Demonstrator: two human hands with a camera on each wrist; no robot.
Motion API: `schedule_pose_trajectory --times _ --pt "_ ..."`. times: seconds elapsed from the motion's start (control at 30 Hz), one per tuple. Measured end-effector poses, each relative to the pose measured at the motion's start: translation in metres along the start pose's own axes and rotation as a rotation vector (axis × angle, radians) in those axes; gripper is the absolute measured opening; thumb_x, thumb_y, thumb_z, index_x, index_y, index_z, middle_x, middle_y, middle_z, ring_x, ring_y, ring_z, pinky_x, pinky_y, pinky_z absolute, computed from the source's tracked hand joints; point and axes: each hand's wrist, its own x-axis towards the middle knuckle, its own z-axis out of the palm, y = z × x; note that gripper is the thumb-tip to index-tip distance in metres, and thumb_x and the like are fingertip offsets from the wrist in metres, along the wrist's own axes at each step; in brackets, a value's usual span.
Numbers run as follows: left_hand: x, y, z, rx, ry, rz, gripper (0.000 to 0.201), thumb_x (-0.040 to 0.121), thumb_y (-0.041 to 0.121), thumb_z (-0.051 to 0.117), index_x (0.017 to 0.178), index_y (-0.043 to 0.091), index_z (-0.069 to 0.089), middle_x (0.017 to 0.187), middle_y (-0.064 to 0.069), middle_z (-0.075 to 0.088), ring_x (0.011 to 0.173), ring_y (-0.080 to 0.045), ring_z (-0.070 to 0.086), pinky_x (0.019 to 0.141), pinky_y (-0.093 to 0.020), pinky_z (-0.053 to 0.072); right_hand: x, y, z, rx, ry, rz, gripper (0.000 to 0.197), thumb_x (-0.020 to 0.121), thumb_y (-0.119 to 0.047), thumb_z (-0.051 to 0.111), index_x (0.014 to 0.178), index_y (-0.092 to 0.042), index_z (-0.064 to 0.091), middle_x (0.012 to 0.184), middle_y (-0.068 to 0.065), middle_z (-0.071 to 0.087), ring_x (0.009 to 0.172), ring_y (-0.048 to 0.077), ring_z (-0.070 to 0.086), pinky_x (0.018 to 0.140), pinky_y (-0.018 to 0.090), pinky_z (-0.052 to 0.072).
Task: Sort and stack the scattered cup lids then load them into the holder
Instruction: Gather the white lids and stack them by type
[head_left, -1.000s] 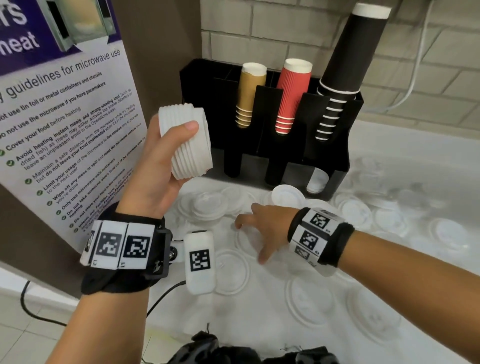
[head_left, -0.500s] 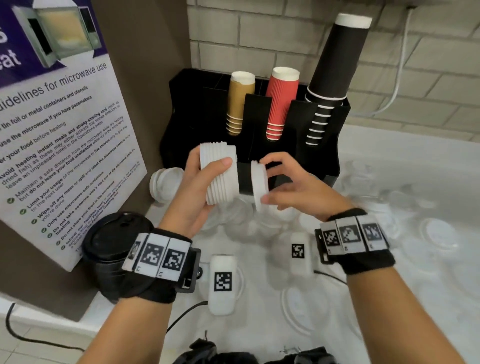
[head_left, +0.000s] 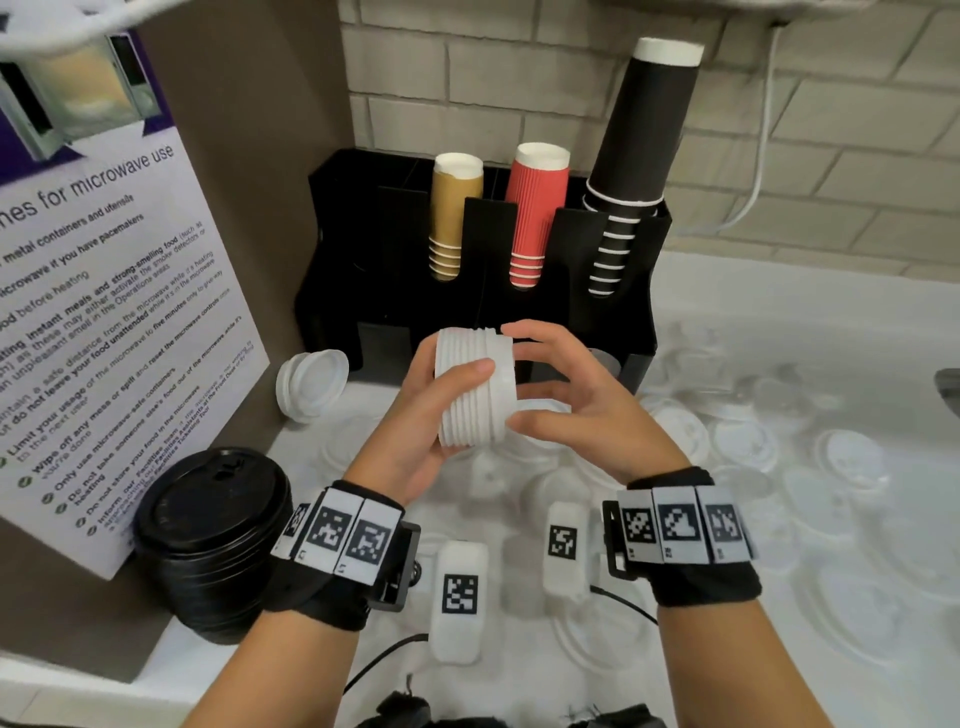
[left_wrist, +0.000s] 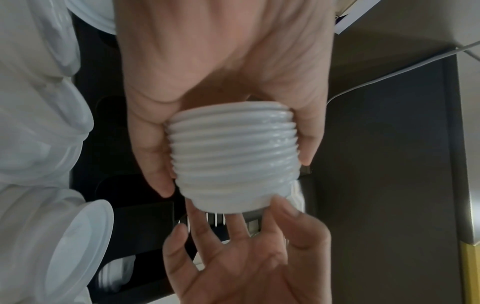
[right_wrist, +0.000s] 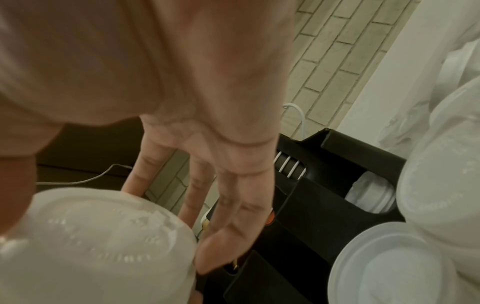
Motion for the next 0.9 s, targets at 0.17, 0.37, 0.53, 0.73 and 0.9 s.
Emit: schedule_pose_trajectory --times 0.17,0.37,0.53,0.73,0.9 --pt "-0.001 -0.002 0.002 -0.003 -0.009 -0.006 0.068 0.058 0.047 0.075 0.122 0.039 0.055 0.119 0.001 0.064 0.108 -0.022 0.063 0.071 -0.035 0.056 -0.002 0.000 0.001 -0.014 -0.001 -0.034 0.067 0.076 -0.016 0.076 0.131 -0.038 0.047 0.127 -0.009 0.055 0.107 0.015 0.062 0.092 0.032 0.053" --pt "0.002 0.003 -0.005 -0.094 0.130 0.096 0.050 0.072 0.033 0.068 0.120 0.035 0.054 0.109 0.006 0.065 0.099 -0.012 0.065 0.074 -0.036 0.058 -0.005 -0.007 -0.006 -0.370 -0.105 0.117 0.067 0.074 -0.041 0.077 0.133 -0.036 0.044 0.123 -0.012 0.051 0.108 0.003 0.056 0.086 0.023 0.050" --pt "0.005 0.008 -0.020 -0.114 0.180 0.116 0.045 0.073 0.034 0.067 0.116 0.038 0.054 0.109 0.008 0.063 0.101 -0.013 0.062 0.082 -0.041 0.056 -0.030 -0.003 0.003 -0.906 -0.733 0.253 0.074 0.069 -0.044 0.082 0.131 -0.030 0.045 0.122 -0.005 0.048 0.108 0.014 0.050 0.092 0.031 0.047" --pt "0.004 0.010 -0.031 -0.088 0.176 0.110 0.043 0.073 0.035 0.067 0.114 0.041 0.054 0.111 0.009 0.063 0.105 -0.015 0.061 0.081 -0.041 0.056 -0.066 0.005 0.017 -1.291 -0.923 0.270 0.086 0.064 -0.037 0.085 0.133 -0.027 0.034 0.126 0.002 0.038 0.107 0.024 0.046 0.073 0.034 0.043" --pt "0.003 0.009 -0.028 -0.040 0.142 0.100 0.044 0.072 0.036 0.069 0.113 0.045 0.055 0.114 0.011 0.062 0.109 -0.016 0.060 0.082 -0.042 0.057 -0.085 0.012 0.020 -1.439 -0.934 0.324 0.104 0.068 -0.024 0.083 0.146 -0.032 0.015 0.136 0.007 0.029 0.104 0.030 0.051 0.069 0.036 0.042"
